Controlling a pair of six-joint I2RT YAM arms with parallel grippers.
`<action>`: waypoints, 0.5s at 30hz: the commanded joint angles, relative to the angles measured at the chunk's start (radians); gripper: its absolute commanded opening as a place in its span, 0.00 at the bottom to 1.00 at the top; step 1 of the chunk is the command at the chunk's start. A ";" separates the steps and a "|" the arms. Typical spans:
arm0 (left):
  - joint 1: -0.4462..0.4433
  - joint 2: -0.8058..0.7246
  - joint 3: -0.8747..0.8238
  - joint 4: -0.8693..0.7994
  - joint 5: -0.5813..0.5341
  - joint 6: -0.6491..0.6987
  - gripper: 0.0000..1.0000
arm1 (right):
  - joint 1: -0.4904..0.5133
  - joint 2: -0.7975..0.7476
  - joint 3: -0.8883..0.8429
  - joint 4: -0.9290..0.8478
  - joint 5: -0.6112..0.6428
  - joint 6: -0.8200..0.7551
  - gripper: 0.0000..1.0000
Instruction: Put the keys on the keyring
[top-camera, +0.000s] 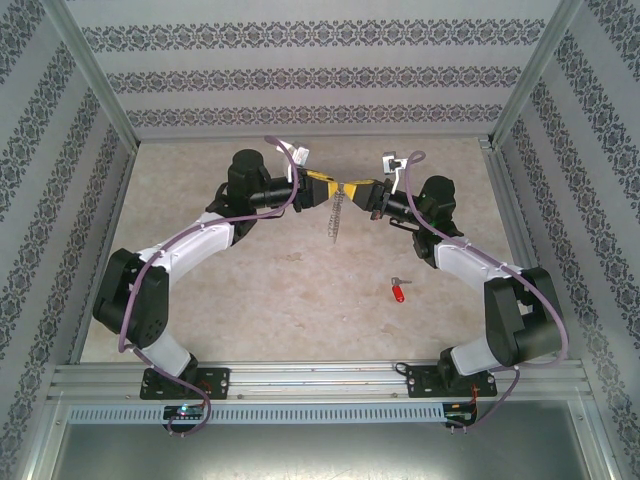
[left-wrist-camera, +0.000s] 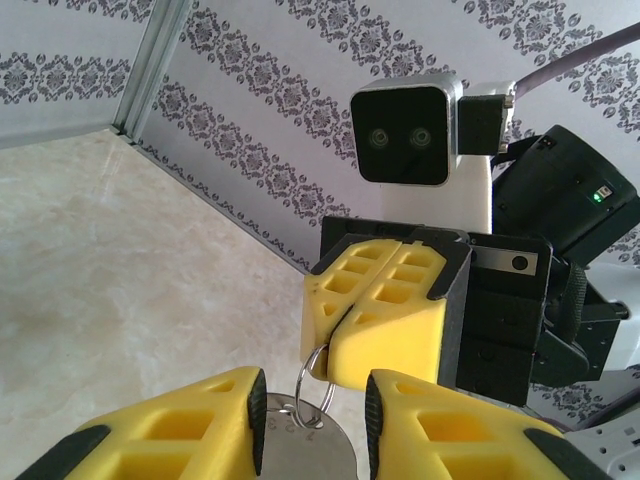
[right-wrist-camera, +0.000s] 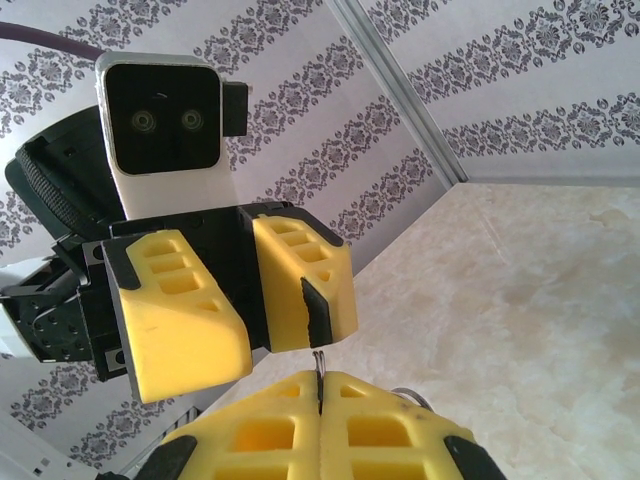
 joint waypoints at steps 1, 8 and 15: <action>-0.010 0.013 -0.019 0.083 0.022 -0.033 0.33 | -0.002 -0.028 0.023 0.063 0.013 -0.003 0.00; -0.010 0.026 -0.029 0.122 0.030 -0.067 0.32 | -0.003 -0.030 0.022 0.066 0.023 -0.002 0.00; -0.010 0.056 -0.032 0.178 0.046 -0.122 0.31 | -0.002 -0.029 0.021 0.070 0.026 0.002 0.00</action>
